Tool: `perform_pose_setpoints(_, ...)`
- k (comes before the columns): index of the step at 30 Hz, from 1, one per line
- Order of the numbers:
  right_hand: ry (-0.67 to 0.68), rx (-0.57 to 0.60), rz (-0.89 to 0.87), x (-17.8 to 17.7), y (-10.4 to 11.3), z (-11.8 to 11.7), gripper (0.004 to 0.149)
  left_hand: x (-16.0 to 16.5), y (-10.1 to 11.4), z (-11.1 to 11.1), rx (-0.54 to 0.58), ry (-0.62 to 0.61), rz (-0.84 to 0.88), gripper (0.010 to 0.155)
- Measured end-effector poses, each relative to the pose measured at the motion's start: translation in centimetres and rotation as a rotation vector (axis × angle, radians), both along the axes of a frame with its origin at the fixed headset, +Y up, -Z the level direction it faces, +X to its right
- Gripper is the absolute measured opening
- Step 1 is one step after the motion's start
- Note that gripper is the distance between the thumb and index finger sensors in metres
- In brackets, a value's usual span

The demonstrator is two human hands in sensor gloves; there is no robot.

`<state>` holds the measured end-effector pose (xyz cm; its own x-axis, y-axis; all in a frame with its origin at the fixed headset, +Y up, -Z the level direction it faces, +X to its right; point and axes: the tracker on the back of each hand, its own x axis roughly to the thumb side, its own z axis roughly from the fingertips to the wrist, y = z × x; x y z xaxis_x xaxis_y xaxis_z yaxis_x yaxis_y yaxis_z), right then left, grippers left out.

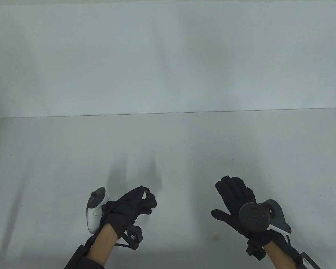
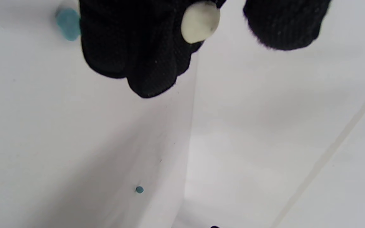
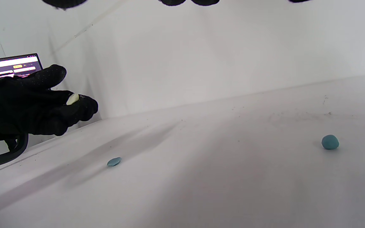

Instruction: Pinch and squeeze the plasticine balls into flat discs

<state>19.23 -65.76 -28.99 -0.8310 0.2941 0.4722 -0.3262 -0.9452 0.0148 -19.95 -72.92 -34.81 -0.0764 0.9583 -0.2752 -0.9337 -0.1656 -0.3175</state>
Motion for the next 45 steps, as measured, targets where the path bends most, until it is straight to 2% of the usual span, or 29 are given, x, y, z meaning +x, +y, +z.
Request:
perform_pose_setpoints(6,-0.002,0.006,0.001,0.0,0.0,0.0,0.084,-0.3,0.4,-0.1,0.028,0.034,-0.064,0.048)
perform_pose_setpoints(14,-0.002,0.007,0.003,0.0,0.0,0.0,0.084,-0.5,1.0,-0.2,0.068,0.059,-0.146,0.041)
perform_pose_setpoints(18,-0.001,0.007,0.002,0.0,0.0,0.0,0.084,-0.6,0.3,0.0,0.017,0.063,-0.106,0.045)
perform_pose_setpoints(19,-0.002,0.008,0.002,0.0,0.0,0.0,0.084,-0.6,0.1,0.0,0.008,0.051,-0.069,0.051)
perform_pose_setpoints(20,-0.001,0.009,0.001,0.0,0.0,0.0,0.084,-0.5,-0.2,0.0,0.000,0.002,-0.004,0.076)
perform_pose_setpoints(23,0.000,0.009,0.000,0.0,0.0,0.0,0.084,-0.5,-0.5,0.2,0.000,0.023,0.041,0.091)
perform_pose_setpoints(25,-0.002,0.012,0.001,0.1,0.0,0.0,0.084,-0.6,-0.5,0.1,-0.002,0.022,0.023,0.089)
perform_pose_setpoints(27,-0.001,0.012,-0.001,0.1,0.1,0.0,0.084,-0.7,-0.5,0.1,-0.010,0.048,-0.017,0.081)
perform_pose_setpoints(32,0.000,0.012,0.002,0.0,0.0,0.0,0.084,-0.7,-0.5,0.1,-0.024,0.079,-0.077,0.049)
perform_pose_setpoints(36,0.000,0.011,0.003,0.0,0.0,0.1,0.084,-0.7,-0.2,0.1,-0.017,0.079,-0.100,0.043)
perform_pose_setpoints(43,0.002,0.014,0.003,0.0,0.0,0.1,0.084,-0.7,0.1,0.0,0.020,0.091,-0.125,0.046)
perform_pose_setpoints(44,0.003,0.015,0.001,0.0,0.0,0.1,0.084,-0.7,-0.2,0.0,0.019,0.063,-0.089,0.053)
perform_pose_setpoints(45,0.003,0.015,0.000,0.0,0.0,0.0,0.084,-0.6,-0.4,0.0,0.009,0.009,-0.014,0.074)
